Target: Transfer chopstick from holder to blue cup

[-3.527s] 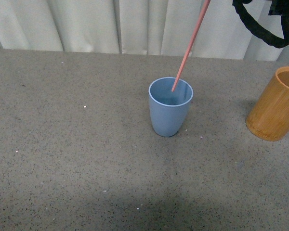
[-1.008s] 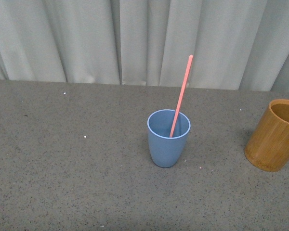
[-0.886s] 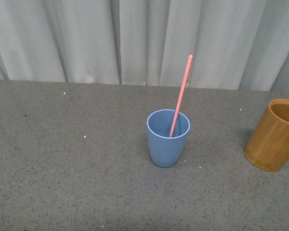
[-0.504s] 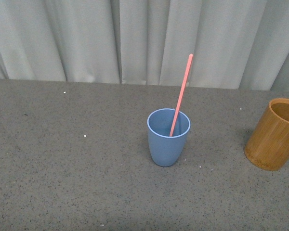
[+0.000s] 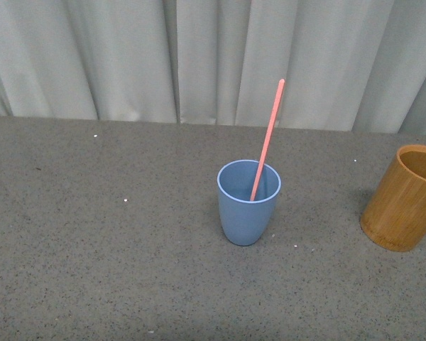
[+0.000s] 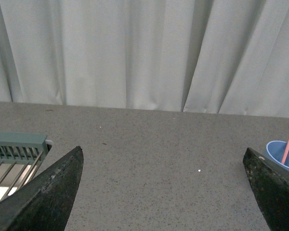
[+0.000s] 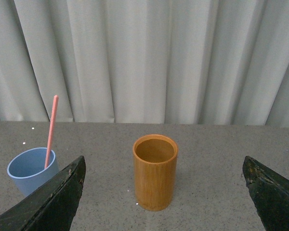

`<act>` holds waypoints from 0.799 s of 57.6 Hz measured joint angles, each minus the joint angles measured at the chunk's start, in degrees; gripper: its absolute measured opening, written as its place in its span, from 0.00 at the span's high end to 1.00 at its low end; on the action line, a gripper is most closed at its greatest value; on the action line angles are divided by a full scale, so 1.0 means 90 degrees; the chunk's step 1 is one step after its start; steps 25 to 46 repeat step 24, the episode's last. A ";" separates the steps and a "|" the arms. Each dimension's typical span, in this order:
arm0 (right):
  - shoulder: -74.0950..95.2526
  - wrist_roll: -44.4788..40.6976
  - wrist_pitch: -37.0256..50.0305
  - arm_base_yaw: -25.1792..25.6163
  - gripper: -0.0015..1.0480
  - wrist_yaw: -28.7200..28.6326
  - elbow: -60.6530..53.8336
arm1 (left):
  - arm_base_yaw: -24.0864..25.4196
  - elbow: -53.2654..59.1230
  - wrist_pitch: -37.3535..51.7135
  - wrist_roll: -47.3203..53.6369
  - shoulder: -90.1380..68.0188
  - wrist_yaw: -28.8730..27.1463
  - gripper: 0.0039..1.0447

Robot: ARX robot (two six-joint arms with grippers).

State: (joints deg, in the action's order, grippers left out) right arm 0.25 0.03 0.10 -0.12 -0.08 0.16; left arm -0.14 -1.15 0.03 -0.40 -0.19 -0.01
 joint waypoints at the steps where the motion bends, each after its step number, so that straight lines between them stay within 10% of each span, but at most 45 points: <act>1: 0.0000 0.0000 0.0000 0.0000 0.09 0.0000 0.0000 | -0.0002 0.0000 0.0000 0.0000 0.0000 0.0000 0.06; 46: 0.0000 0.0000 0.0000 0.0000 0.09 0.0000 0.0000 | 0.0000 0.0000 0.0000 0.0000 0.0000 0.0000 0.06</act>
